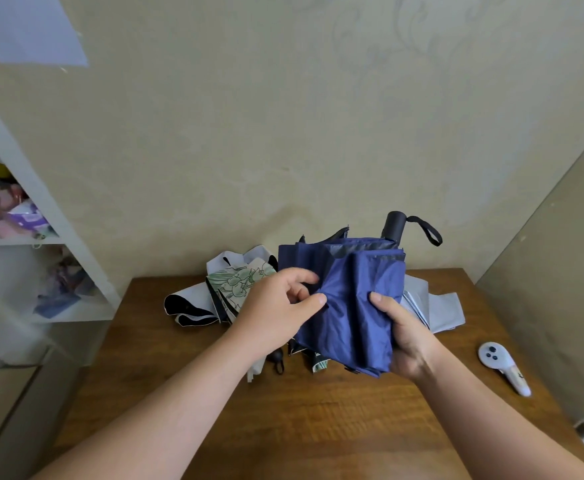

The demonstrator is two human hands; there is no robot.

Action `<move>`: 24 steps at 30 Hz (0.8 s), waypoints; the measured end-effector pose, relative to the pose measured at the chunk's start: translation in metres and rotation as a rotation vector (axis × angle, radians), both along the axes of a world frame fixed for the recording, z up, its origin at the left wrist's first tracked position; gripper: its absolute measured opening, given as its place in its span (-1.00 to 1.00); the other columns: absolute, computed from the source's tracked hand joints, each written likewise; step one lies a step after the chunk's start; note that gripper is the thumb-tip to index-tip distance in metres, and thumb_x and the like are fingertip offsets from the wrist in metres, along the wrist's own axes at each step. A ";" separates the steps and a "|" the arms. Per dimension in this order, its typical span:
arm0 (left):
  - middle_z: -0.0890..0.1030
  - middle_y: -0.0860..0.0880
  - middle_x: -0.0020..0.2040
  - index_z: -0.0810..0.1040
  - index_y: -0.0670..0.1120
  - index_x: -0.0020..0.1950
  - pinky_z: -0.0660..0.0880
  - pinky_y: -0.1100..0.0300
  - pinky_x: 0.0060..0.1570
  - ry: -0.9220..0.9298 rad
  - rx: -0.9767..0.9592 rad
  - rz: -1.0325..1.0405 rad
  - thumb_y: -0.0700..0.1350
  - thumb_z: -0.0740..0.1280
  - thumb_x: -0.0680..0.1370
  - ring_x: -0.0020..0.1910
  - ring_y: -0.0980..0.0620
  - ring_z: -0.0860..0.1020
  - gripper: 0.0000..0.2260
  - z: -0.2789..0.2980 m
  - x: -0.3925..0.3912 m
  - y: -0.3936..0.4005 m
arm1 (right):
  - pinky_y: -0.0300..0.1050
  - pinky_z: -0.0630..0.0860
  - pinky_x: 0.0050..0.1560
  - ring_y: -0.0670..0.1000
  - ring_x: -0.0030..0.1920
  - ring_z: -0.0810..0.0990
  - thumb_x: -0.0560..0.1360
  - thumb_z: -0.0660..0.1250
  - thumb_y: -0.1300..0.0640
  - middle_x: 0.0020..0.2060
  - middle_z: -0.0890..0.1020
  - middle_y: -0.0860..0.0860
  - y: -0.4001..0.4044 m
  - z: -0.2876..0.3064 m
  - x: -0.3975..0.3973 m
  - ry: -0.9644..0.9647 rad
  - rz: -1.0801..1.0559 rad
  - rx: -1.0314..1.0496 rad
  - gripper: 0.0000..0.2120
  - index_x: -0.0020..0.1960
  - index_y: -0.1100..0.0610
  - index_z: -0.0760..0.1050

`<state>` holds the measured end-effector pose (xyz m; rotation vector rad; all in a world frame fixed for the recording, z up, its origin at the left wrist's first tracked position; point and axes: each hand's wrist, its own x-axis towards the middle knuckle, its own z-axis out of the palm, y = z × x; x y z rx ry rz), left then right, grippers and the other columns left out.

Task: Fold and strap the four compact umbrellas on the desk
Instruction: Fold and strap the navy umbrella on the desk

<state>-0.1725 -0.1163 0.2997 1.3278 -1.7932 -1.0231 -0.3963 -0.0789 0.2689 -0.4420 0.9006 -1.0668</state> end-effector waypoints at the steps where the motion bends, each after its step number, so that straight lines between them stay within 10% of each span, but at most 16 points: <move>1: 0.65 0.15 -0.21 0.68 0.15 0.10 0.52 0.29 -0.07 -0.015 0.018 0.008 0.05 0.52 0.52 -0.21 0.26 0.57 -0.83 -0.003 0.002 -0.001 | 0.20 0.68 -0.03 0.27 0.12 0.72 -0.05 0.81 0.01 0.26 0.66 0.25 0.000 -0.001 0.000 0.006 0.001 0.007 0.05 0.39 0.17 0.55; 19: 0.67 0.25 0.08 0.60 0.22 0.25 0.54 0.17 0.22 0.216 0.201 0.112 0.04 0.39 0.64 0.08 0.29 0.62 -0.81 -0.016 0.028 0.006 | 0.27 0.68 0.04 0.26 0.12 0.72 -0.06 0.80 0.03 0.28 0.65 0.23 -0.010 -0.019 0.014 -0.100 0.034 0.100 -0.04 0.30 0.19 0.63; 24: 0.54 0.19 0.19 0.57 0.25 0.13 0.50 0.12 0.25 0.124 -0.032 0.349 0.05 0.41 0.59 0.22 0.23 0.51 -0.85 -0.039 0.040 0.013 | 0.20 0.66 0.08 0.22 0.18 0.70 0.00 0.79 -0.03 0.29 0.65 0.19 -0.011 -0.014 0.022 -0.136 0.036 0.061 -0.21 0.19 0.15 0.72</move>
